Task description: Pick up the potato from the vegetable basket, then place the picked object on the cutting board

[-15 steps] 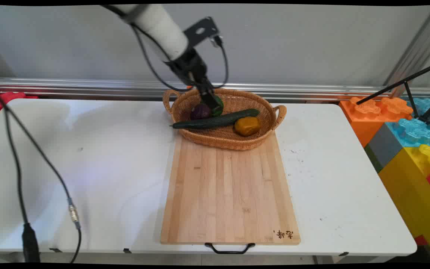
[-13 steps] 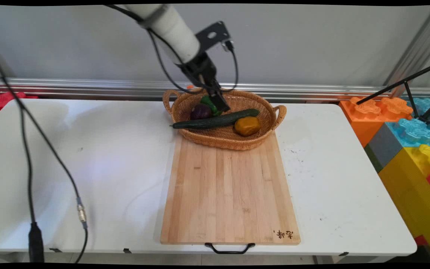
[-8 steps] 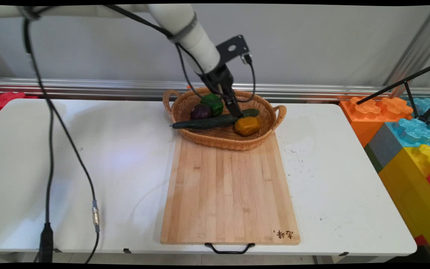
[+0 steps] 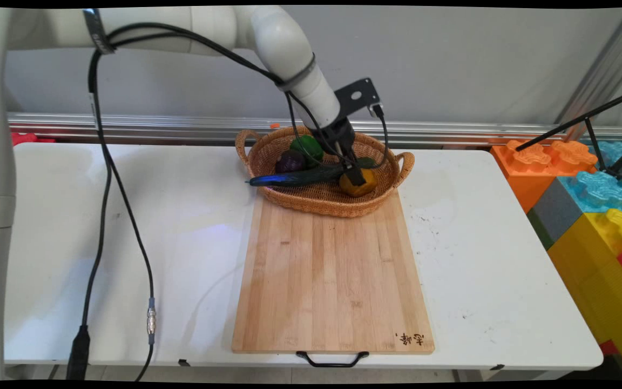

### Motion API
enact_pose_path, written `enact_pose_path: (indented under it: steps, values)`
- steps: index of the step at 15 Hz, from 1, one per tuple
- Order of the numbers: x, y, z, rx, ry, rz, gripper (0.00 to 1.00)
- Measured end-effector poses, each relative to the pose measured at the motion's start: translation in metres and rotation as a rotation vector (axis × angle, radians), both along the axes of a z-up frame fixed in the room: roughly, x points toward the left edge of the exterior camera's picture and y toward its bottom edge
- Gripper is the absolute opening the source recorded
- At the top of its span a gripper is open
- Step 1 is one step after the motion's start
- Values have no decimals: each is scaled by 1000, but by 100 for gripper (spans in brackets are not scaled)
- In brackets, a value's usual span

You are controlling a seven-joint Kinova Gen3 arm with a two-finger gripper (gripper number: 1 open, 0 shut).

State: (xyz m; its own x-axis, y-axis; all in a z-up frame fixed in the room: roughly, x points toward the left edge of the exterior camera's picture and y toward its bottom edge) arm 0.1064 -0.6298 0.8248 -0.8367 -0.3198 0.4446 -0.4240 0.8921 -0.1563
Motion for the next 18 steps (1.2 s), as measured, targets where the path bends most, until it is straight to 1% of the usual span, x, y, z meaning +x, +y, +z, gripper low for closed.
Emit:
enact_pose_path:
  steps: [5,14,15,18]
  values:
    - [-13,-1,-16,-1,0,6,100]
    - [-26,-1,-27,-8,3,16,100]
    - [-26,-1,-28,-9,2,16,0]
    - [-26,-2,-29,-9,-2,22,0]
